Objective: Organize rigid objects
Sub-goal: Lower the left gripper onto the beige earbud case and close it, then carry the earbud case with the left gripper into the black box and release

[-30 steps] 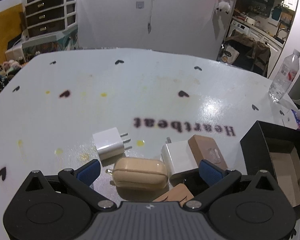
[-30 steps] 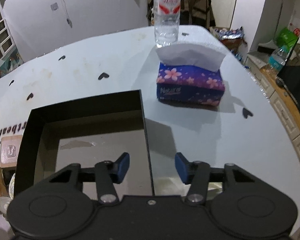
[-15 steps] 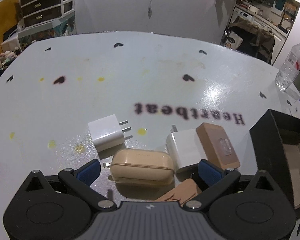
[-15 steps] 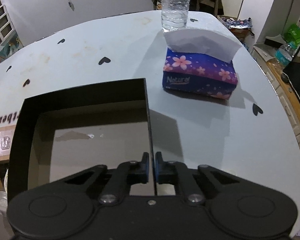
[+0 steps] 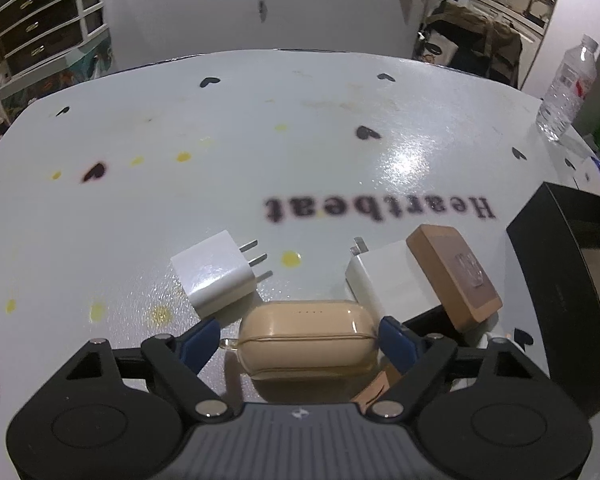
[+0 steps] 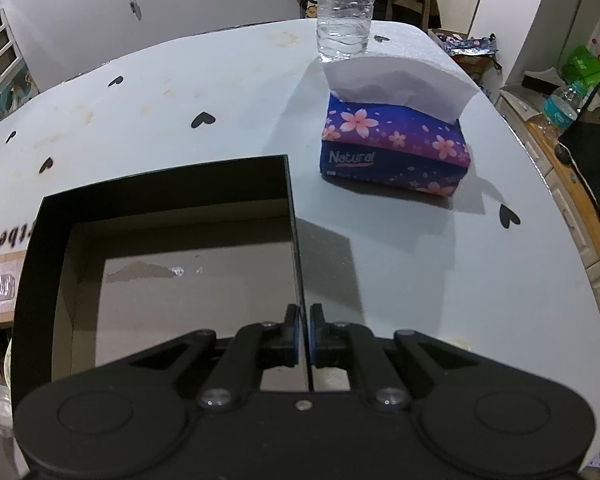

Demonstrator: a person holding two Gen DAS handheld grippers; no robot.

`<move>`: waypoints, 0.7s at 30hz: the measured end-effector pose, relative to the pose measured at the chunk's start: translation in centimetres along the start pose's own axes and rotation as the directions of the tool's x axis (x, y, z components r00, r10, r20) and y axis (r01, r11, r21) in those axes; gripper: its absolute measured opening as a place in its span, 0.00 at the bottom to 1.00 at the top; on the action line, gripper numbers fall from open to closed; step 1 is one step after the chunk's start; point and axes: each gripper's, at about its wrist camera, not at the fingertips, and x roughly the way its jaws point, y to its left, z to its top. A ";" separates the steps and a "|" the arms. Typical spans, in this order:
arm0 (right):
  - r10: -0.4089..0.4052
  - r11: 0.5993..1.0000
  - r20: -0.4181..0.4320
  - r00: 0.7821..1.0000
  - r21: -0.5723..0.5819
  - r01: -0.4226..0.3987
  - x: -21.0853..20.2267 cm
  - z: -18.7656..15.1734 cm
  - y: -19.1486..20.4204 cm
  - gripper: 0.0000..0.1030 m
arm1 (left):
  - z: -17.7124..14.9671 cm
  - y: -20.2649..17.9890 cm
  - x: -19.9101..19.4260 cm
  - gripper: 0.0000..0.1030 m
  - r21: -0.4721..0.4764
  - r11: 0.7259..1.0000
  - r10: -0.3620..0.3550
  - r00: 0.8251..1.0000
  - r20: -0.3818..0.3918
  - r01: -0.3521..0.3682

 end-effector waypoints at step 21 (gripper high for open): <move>0.083 0.996 -0.019 0.996 -0.027 -0.083 -1.0 -2.2 -0.3 0.05 | 2.4 -9.2 -5.7 0.72 0.135 0.985 -0.113 0.992 0.057 0.104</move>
